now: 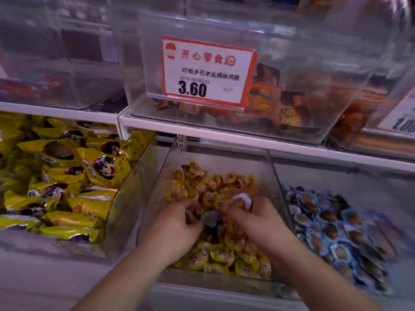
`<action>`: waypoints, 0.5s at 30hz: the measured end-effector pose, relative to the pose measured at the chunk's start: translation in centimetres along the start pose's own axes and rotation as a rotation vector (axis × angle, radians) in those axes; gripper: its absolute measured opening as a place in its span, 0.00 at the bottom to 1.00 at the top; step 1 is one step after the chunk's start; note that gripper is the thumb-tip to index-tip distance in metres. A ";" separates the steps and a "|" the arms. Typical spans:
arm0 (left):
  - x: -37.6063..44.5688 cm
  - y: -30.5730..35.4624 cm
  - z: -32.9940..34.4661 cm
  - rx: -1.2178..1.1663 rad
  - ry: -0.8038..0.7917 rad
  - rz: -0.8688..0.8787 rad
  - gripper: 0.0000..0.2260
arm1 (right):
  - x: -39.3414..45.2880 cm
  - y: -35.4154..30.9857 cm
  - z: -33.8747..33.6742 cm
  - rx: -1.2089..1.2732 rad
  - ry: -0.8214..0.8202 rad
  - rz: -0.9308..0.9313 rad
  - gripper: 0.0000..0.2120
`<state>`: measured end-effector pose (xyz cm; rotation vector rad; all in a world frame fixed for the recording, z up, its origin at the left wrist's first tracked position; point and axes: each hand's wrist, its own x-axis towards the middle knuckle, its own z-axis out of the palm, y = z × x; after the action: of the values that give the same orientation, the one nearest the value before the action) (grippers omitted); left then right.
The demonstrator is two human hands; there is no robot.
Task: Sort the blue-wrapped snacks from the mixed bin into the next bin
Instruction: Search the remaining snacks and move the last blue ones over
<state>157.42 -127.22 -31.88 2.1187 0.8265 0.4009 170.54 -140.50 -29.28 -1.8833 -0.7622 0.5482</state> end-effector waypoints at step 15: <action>3.0 0.2 2.4 0.681 -0.072 0.166 0.15 | -1.4 0.0 -0.2 -0.966 0.078 -0.417 0.19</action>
<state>161.02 -126.65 -33.17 2.8250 0.8209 0.1276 169.70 -141.68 -29.13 -2.4625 -1.4912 -0.2240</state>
